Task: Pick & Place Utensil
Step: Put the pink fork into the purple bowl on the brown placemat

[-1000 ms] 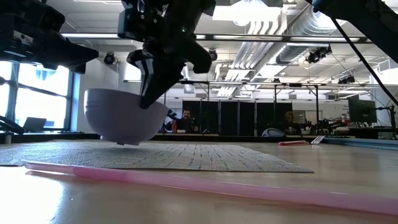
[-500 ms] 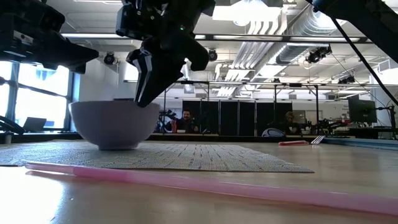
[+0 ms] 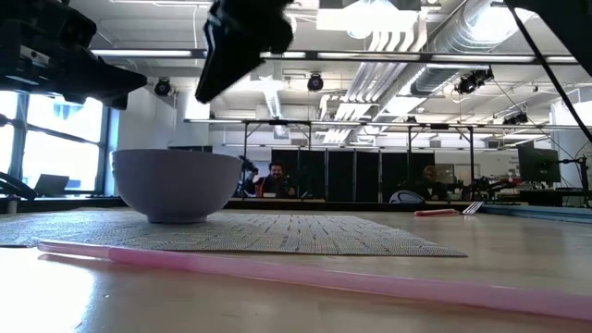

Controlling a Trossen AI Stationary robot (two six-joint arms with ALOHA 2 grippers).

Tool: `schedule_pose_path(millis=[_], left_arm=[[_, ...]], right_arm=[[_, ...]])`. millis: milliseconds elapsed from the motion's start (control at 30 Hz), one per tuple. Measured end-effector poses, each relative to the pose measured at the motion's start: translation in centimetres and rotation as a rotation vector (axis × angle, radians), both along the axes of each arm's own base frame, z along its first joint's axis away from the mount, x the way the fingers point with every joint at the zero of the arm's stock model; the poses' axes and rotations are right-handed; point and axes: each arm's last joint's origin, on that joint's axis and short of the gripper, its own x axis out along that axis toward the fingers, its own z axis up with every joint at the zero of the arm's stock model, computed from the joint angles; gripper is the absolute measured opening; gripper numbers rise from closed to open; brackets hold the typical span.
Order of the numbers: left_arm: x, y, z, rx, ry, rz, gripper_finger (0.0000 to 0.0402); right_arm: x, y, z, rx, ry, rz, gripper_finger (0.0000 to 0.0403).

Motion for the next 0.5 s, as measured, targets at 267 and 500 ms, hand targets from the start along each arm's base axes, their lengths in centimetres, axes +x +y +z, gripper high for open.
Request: schedule_pose_path(millis=[267,500], left_arm=[[0.0,0.0,0.0,0.000,0.000,0.000,0.0001],[0.0,0.0,0.0,0.000,0.001,0.001,0.0001]], right_arm=[[-3.0,0.1,3.6,0.019,0.003,-0.204,0.0156],[-4.7,-1.1,3.0,0.101,0.172,-0.369,0.0153]])
